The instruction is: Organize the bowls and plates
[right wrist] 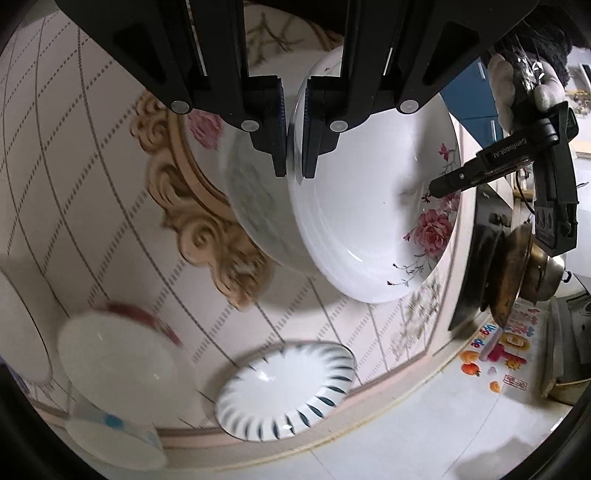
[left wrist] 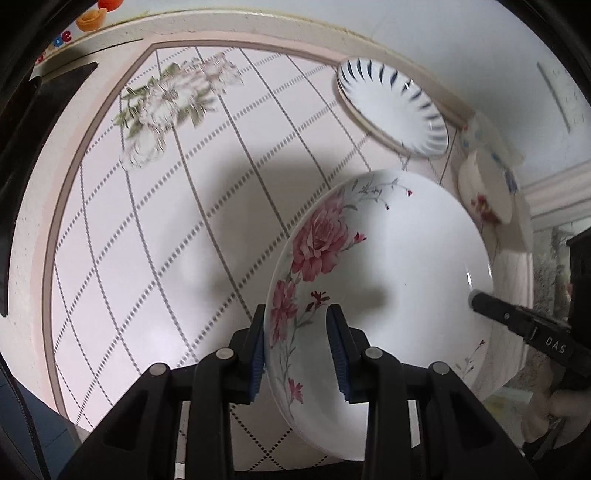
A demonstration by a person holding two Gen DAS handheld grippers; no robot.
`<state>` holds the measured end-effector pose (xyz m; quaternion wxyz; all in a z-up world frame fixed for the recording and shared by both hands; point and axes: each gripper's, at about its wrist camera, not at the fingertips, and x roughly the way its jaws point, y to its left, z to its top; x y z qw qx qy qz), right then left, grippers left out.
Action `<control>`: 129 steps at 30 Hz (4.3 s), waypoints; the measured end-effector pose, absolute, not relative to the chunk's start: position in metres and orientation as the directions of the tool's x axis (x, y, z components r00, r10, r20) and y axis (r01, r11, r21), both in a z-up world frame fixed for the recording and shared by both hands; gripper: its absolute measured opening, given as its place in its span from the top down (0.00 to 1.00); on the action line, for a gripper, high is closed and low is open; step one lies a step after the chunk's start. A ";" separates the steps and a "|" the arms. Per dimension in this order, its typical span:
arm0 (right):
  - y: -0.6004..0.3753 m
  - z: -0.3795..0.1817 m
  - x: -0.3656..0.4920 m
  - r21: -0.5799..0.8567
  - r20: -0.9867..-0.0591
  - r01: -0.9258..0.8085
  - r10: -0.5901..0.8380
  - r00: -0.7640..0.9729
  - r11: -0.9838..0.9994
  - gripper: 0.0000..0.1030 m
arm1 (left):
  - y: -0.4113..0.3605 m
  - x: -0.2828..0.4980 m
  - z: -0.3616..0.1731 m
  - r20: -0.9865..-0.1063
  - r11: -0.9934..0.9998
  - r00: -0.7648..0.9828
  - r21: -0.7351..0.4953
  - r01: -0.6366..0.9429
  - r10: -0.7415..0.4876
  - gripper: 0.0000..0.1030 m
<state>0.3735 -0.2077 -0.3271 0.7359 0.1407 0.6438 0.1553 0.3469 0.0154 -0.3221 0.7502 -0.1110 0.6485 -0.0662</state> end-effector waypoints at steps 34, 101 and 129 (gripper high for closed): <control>-0.220 -0.357 0.370 0.381 -0.920 -0.059 0.385 0.080 0.923 0.89 | -0.009 0.358 -0.355 -0.987 0.992 0.106 -0.124 -0.021 -0.121 0.73; -0.224 -0.293 0.373 0.361 -0.926 -0.120 0.371 0.074 0.925 0.90 | 0.001 0.364 -0.277 -0.940 0.972 0.246 -0.222 0.076 -0.234 0.79; -0.216 -0.345 0.362 0.350 -0.933 -0.122 0.357 0.039 0.929 0.90 | -0.003 0.354 -0.335 -0.979 0.990 0.146 -0.144 0.008 -0.144 0.79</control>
